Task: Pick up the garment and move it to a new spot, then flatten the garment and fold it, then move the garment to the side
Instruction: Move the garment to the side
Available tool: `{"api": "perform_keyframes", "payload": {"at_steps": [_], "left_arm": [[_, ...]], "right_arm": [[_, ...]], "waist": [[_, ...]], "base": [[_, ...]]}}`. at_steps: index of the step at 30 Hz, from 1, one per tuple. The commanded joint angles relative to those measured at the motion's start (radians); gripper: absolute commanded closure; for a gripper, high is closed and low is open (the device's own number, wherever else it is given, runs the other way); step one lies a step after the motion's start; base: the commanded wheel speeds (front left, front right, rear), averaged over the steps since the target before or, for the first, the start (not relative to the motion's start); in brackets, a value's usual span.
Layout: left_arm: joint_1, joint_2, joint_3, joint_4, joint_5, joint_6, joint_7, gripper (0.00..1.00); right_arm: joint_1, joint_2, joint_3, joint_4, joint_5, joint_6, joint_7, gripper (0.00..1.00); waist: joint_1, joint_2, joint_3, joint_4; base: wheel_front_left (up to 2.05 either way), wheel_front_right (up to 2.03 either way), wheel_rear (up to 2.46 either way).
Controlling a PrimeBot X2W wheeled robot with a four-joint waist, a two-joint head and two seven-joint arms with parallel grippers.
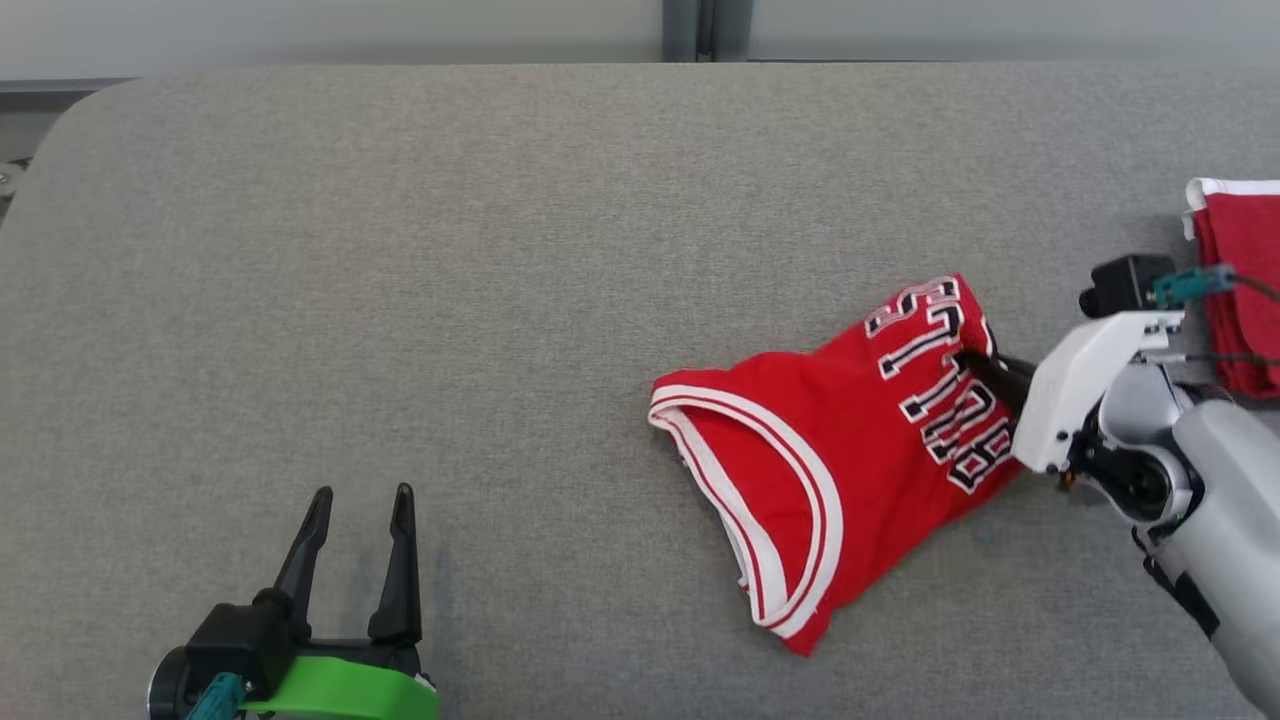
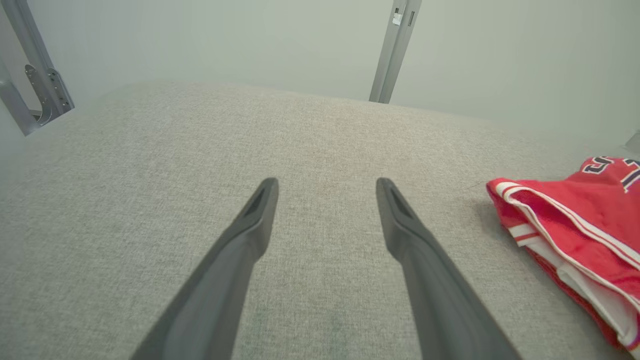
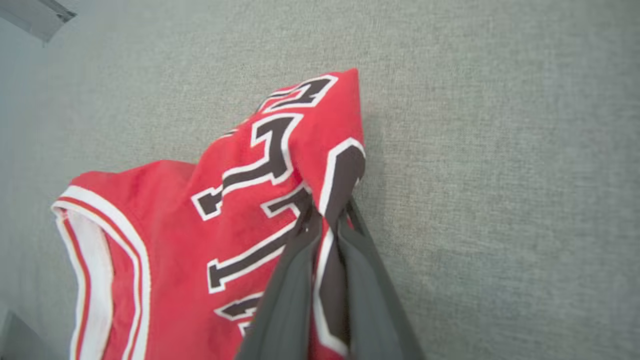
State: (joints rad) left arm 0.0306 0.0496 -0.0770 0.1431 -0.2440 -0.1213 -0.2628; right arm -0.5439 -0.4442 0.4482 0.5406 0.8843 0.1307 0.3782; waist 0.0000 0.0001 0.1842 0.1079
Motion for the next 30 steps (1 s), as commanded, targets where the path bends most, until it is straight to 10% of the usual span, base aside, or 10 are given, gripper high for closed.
{"api": "perform_keyframes", "payload": {"at_steps": [1,18,30], "left_arm": [[-0.015,0.002,0.005,-0.006,0.007,0.008,-0.002,0.00],[-0.060,0.002,0.024,-0.078,0.056,-0.002,-0.001,0.00],[-0.103,0.012,0.008,-0.063,0.082,-0.009,-0.001,0.00]], "right_arm": [[-0.031,-0.014,0.007,-0.026,0.025,0.000,-0.002,1.00],[-0.274,-0.114,0.028,-0.151,0.022,0.000,0.030,1.00],[-0.405,-0.080,-0.057,-0.071,-0.043,0.000,-0.028,1.00]], "waist": [[0.0000,-0.0001,0.013,-0.035],[0.0000,-0.0001,0.103,-0.340],[0.0000,-0.0001,0.173,-0.347]], "base": [[0.00,0.00,0.00],[0.00,0.00,0.00],[0.00,0.00,0.00]]}}
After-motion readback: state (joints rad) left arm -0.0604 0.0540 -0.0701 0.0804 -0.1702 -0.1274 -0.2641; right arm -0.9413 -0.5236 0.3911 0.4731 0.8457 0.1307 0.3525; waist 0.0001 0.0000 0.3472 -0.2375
